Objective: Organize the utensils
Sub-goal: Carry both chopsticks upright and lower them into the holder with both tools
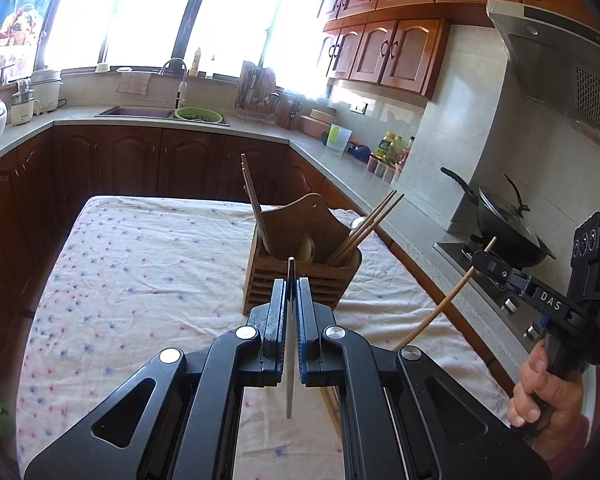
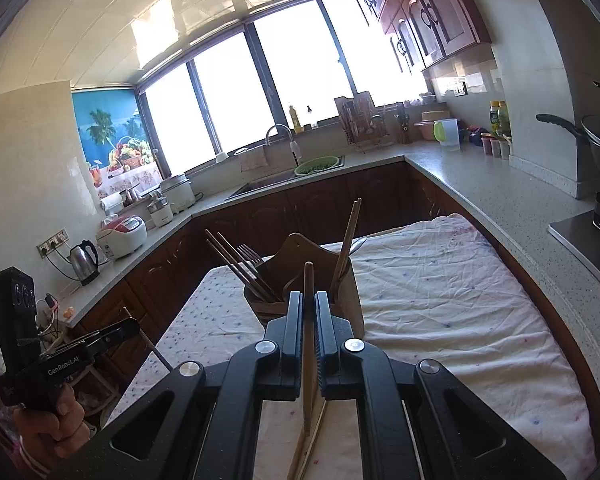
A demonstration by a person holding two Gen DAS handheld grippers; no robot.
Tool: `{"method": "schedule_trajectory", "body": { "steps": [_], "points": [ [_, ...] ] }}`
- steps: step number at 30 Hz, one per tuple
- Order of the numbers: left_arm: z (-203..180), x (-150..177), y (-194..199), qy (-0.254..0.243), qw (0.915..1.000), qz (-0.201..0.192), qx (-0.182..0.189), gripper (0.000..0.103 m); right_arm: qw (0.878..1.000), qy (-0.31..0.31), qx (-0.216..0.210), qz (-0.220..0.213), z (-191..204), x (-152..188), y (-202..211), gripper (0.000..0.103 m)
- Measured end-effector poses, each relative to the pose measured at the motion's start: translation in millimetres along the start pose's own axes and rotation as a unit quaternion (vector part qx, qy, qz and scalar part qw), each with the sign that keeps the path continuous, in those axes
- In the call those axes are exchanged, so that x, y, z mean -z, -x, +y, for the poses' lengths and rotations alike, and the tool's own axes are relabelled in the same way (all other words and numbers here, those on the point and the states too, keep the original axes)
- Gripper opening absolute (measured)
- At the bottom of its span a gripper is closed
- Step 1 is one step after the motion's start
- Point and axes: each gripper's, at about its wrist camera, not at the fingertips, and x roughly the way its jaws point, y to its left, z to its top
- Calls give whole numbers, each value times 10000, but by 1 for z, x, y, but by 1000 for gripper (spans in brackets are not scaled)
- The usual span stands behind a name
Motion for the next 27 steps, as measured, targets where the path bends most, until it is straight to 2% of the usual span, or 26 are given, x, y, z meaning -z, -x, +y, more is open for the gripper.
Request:
{"method": "schedule_trajectory", "body": {
  "steps": [10,27],
  "points": [
    [-2,-32,-1,-39,9993,-362,3,4,9997,3,-15,-224,-1,-17,-3,5],
    [2,-92,-8,-95,9934,-1136,-113,4,9960,50,0,-898,6,-72,-15,5]
  ]
}}
